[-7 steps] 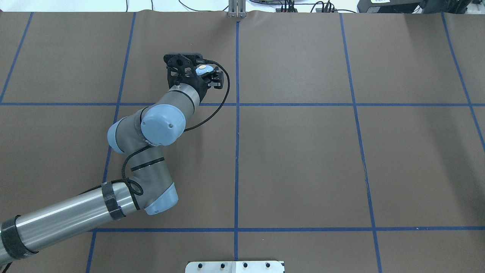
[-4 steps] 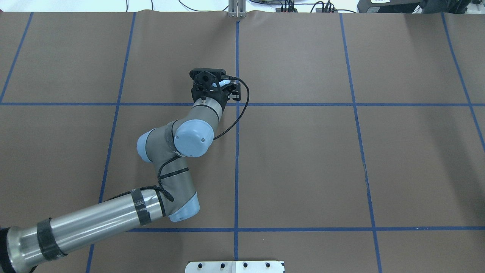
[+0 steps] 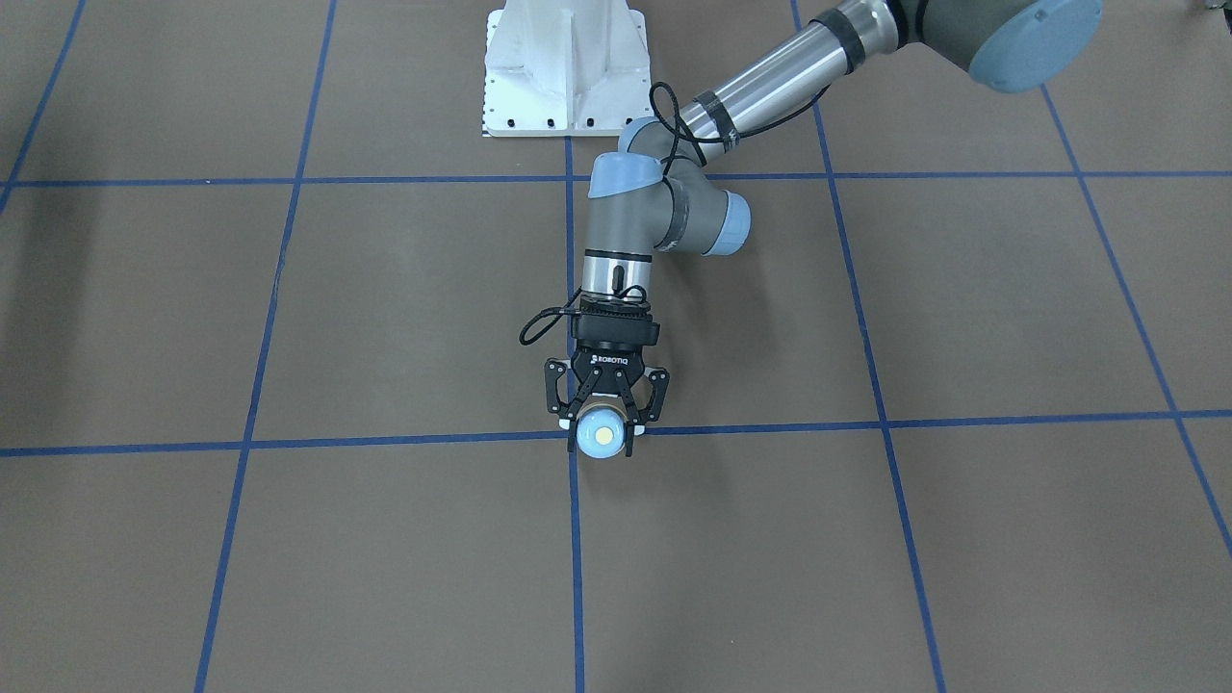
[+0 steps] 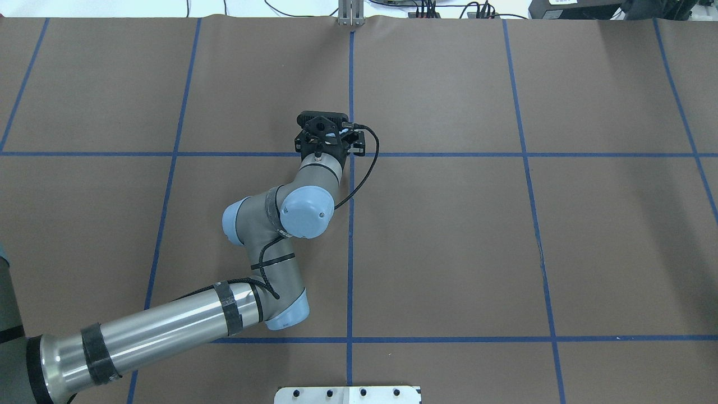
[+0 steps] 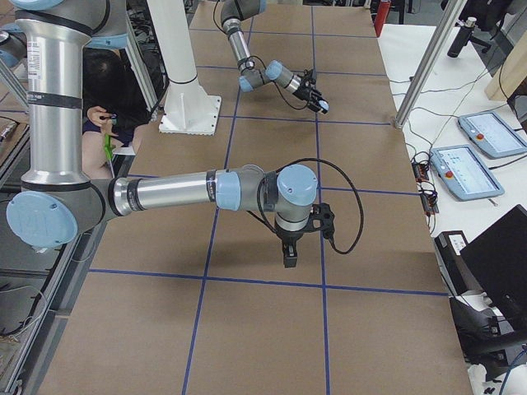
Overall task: Place and press bell with both arms
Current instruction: 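Carry the bell with the left gripper toward the table center, then lower the bell onto the grid center and open the left gripper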
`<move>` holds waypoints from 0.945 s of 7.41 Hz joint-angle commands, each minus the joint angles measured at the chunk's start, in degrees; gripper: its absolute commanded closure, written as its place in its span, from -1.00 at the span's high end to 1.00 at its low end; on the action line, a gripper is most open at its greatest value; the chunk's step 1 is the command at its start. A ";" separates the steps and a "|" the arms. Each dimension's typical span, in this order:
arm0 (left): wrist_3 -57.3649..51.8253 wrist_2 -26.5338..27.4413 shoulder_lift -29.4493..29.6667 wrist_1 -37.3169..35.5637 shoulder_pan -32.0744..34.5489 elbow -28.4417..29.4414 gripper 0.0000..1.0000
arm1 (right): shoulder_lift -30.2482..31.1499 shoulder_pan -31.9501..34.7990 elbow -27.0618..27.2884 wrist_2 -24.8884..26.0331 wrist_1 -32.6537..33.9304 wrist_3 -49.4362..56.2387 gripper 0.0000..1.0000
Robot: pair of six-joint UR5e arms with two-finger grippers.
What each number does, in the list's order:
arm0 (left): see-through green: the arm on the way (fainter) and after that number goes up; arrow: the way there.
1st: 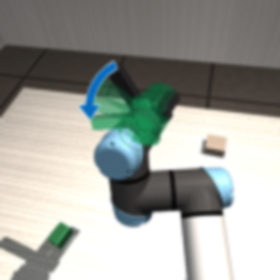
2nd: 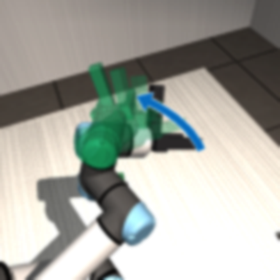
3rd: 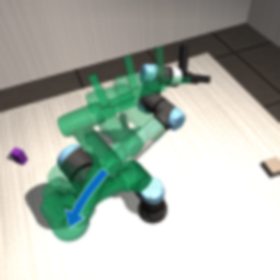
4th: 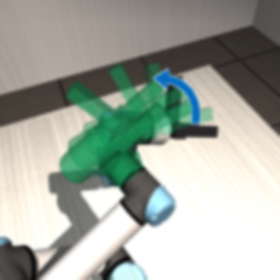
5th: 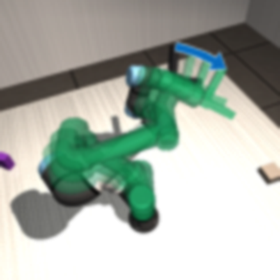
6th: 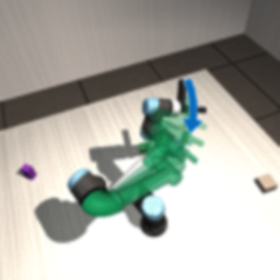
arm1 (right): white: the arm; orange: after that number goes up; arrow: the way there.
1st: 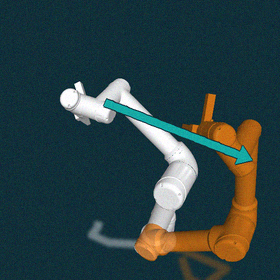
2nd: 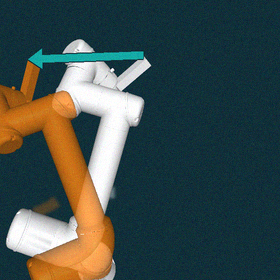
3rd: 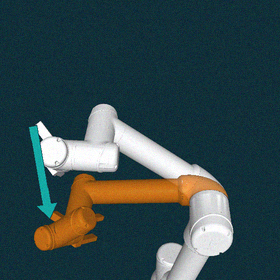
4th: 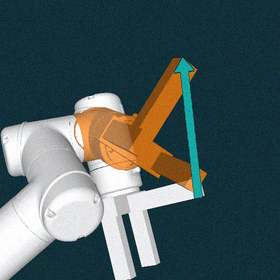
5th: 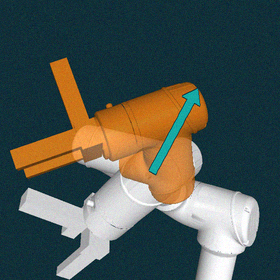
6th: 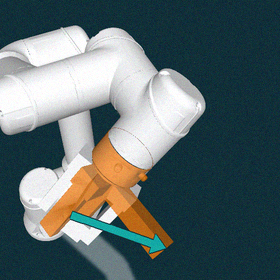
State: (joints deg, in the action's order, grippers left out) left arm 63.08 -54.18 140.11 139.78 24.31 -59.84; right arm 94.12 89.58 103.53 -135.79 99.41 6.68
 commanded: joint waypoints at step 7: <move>0.21 0.65 4.03 0.85 -1.36 6.67 -1.00 | -0.17 -0.20 0.09 0.00 0.00 0.00 1.00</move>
State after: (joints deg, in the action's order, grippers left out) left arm 63.28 -53.53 144.06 140.62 23.12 -53.37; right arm 93.95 89.40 103.61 -135.79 99.40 6.68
